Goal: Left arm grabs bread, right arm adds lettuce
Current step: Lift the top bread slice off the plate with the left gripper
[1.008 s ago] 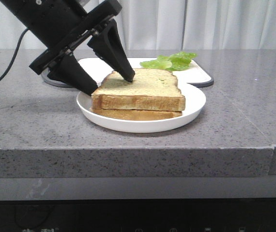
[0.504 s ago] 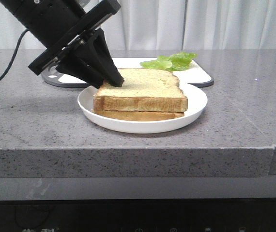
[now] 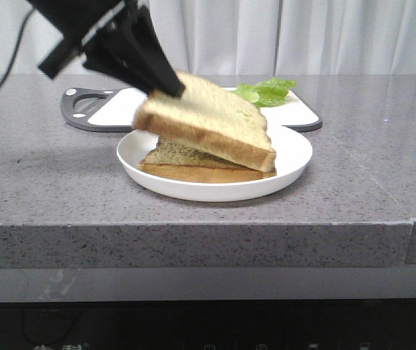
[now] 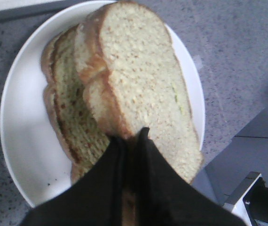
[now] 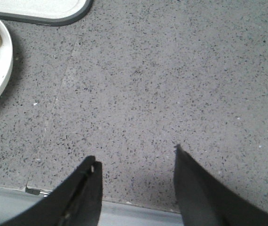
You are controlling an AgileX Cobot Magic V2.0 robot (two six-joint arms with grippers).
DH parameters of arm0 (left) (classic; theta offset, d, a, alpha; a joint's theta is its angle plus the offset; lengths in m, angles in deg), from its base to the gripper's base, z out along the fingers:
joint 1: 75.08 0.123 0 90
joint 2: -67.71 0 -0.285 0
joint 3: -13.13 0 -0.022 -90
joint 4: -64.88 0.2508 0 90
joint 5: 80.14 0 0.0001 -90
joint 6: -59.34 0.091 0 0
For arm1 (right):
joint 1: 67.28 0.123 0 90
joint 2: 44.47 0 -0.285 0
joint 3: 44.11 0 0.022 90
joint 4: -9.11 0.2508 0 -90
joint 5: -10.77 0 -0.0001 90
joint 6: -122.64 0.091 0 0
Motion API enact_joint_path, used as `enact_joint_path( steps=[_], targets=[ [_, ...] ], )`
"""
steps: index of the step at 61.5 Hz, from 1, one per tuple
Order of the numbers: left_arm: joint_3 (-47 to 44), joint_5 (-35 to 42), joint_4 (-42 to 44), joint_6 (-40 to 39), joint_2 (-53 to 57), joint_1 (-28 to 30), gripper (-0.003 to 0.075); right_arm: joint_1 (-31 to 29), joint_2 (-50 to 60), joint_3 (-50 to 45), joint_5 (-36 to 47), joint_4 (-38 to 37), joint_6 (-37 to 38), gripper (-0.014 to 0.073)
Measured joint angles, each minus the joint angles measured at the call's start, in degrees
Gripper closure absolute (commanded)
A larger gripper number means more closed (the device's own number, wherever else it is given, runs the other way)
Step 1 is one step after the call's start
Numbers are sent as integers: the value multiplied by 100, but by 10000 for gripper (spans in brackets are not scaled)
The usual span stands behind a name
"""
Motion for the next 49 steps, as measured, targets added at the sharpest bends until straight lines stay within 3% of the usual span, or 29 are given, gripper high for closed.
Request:
enact_joint_path(
  steps=[15, 34, 49],
  targets=[
    [-218, -42, 145, 4, 1159, 157, 741, 0, 0, 0, 0, 0, 0, 211],
    [-1481, -55, 216, 50, 2829, 1557, 741, 0, -133, 9, 188, 423, 0, 211],
    [-2445, 48, 216, 175, 3994, 1893, 741, 0, -987, 368, 363, 913, 0, 205]
  ],
)
